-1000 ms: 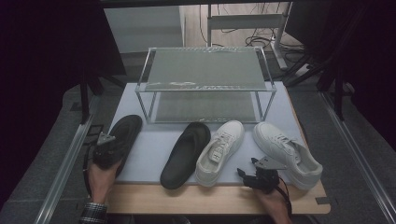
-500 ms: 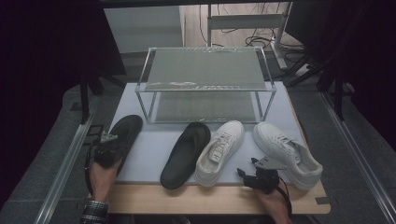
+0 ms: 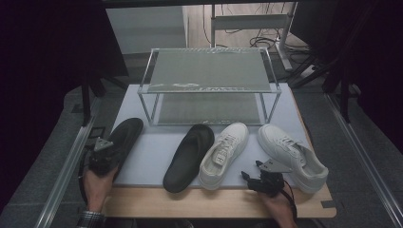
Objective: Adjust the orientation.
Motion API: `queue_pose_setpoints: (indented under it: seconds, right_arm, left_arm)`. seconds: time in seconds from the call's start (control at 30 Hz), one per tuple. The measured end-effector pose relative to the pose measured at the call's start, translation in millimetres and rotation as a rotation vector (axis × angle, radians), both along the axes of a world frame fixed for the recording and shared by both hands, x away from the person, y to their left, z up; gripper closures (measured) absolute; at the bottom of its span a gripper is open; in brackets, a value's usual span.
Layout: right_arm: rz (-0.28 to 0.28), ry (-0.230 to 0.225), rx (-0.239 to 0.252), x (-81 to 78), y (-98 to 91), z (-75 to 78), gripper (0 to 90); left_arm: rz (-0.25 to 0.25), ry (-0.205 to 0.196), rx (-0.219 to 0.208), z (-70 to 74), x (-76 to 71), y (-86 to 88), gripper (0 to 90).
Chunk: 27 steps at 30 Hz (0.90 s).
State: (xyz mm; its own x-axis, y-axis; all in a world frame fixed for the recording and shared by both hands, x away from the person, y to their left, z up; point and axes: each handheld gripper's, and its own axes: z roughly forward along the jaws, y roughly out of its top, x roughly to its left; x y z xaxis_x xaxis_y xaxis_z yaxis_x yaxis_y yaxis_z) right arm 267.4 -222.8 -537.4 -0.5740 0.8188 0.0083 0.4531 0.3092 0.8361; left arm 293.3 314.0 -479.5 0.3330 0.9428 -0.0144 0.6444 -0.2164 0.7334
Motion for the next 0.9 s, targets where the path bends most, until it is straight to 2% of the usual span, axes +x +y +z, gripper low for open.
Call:
queue_pose_setpoints:
  seconds: [0.33,0.47,0.9]
  right_arm:
    - [0.000,0.000,-0.001,0.0,0.0,0.0,27.4]
    - [0.000,0.000,-0.001,0.0,0.0,0.0,27.4]
    - [0.000,-0.001,-0.002,0.0,0.0,0.0,27.4]
  left_arm:
    - [-0.066,0.002,-0.013,6.1,-16.9,3.0,83.6]
    - [-0.101,-0.002,-0.033,7.6,-24.8,3.0,83.6]
    - [-0.198,-0.007,-0.049,14.5,-40.0,-12.0,83.6]
